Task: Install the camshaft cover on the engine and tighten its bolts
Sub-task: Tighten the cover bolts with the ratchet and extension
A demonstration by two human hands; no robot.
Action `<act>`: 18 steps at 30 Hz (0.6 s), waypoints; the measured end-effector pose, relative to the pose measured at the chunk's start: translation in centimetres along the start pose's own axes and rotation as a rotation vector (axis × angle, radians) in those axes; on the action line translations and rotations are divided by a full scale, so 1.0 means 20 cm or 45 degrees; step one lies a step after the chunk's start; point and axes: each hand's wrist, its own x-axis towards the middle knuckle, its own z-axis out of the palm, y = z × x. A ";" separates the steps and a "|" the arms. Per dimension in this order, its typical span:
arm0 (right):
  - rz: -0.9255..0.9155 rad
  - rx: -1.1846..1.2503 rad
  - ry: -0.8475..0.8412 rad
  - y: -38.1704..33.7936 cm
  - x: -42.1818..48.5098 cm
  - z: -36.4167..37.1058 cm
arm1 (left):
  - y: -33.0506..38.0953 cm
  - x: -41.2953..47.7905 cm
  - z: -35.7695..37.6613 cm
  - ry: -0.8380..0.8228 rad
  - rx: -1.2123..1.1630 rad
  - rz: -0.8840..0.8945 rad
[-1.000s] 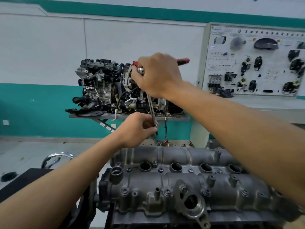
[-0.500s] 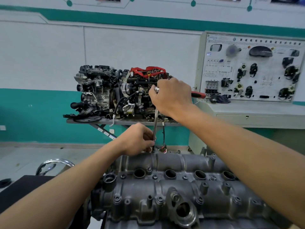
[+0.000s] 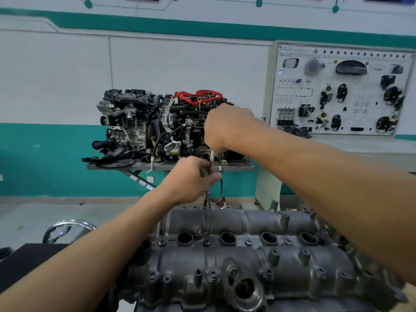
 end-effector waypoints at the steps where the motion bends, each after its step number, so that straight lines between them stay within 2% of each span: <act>1: -0.020 0.028 0.060 0.00 0.01 0.01 | 0.02 0.02 -0.01 0.119 -0.049 0.015; 4: -0.154 0.261 0.372 0.02 0.04 0.12 | 0.04 0.06 -0.04 0.306 -0.319 0.017; 8: -0.487 0.917 0.783 0.08 0.02 0.28 | 0.02 0.04 -0.02 0.187 -0.472 0.060; 11: -0.522 1.079 0.877 0.06 0.05 0.34 | -0.01 0.04 -0.04 0.122 -0.572 0.054; 18: -0.598 1.177 0.958 0.04 0.06 0.38 | -0.01 0.04 -0.09 -0.043 -0.601 0.111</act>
